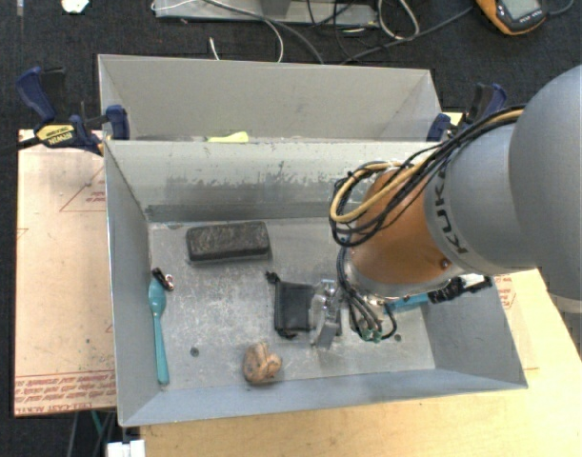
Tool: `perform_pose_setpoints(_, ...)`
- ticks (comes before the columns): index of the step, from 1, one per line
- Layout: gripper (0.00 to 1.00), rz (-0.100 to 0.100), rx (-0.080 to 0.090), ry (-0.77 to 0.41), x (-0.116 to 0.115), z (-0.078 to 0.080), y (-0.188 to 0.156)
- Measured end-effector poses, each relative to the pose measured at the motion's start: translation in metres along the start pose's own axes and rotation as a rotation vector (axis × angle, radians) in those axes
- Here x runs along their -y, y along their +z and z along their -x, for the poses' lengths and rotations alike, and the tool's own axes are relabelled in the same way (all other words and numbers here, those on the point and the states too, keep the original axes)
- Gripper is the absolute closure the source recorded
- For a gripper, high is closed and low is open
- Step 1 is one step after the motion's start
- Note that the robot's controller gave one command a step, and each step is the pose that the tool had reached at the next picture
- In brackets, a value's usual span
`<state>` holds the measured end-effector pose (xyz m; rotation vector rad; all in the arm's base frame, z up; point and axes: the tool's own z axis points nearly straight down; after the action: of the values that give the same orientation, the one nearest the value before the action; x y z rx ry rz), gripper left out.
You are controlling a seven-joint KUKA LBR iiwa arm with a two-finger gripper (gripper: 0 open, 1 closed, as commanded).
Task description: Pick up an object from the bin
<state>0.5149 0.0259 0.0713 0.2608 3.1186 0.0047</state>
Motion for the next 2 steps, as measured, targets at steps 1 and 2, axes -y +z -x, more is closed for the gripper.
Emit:
perform_pose_setpoints(1, 1.00, 0.000, 0.000, -0.001, 0.000, 0.000, 0.000)
perform_pose_setpoints(2, 1.00, 0.000, -0.001, -0.002, 0.000, 0.000, -0.013)
